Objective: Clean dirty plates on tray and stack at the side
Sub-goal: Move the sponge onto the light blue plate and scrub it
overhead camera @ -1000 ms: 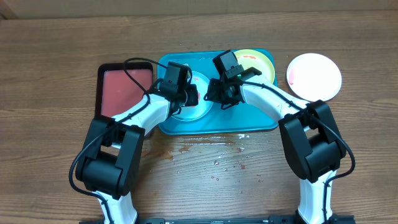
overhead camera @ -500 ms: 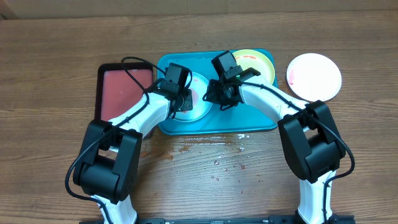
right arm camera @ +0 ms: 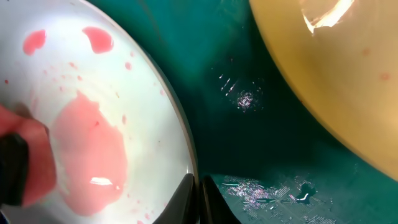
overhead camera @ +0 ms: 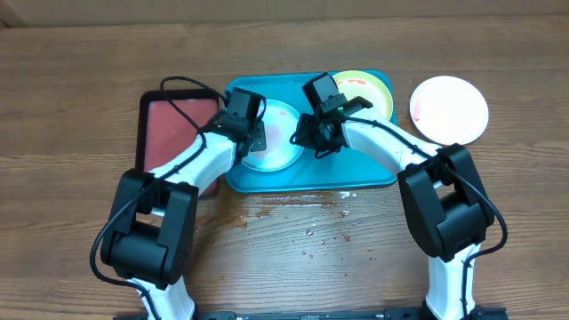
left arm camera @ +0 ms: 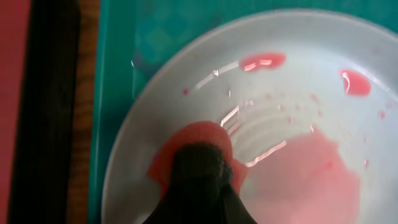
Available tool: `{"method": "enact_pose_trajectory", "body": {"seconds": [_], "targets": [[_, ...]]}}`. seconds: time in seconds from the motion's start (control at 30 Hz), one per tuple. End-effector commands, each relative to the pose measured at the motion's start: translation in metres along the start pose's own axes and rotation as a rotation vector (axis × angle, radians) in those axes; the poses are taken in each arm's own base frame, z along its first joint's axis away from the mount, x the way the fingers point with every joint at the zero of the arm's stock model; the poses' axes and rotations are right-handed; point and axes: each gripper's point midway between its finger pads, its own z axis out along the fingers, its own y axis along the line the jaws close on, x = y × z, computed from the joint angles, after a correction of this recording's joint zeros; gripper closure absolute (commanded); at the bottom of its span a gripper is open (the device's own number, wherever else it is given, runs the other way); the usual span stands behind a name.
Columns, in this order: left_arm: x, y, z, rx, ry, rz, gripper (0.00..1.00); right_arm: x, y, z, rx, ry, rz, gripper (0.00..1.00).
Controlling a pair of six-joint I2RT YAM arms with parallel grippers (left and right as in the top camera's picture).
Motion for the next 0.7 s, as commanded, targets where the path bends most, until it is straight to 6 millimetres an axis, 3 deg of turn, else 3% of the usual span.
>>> {"method": "enact_pose_trajectory", "body": {"seconds": [0.0,0.23,0.43,0.67], "targets": [[0.005,-0.007,0.012,0.058,0.016,0.014,0.96,-0.003,-0.008,-0.001,0.032,-0.015,0.009,0.96],[-0.004,-0.04,0.016,0.237,-0.012,0.013,0.96,-0.003,-0.008,-0.001,0.032,-0.014,-0.01,0.96],[0.006,-0.058,0.015,0.334,0.027,0.051,0.96,-0.002,-0.008,-0.001,0.034,-0.013,-0.014,0.96],[0.035,-0.051,0.014,0.322,0.14,0.12,0.96,-0.002,-0.008,-0.001,0.034,-0.013,-0.013,0.96]]}}
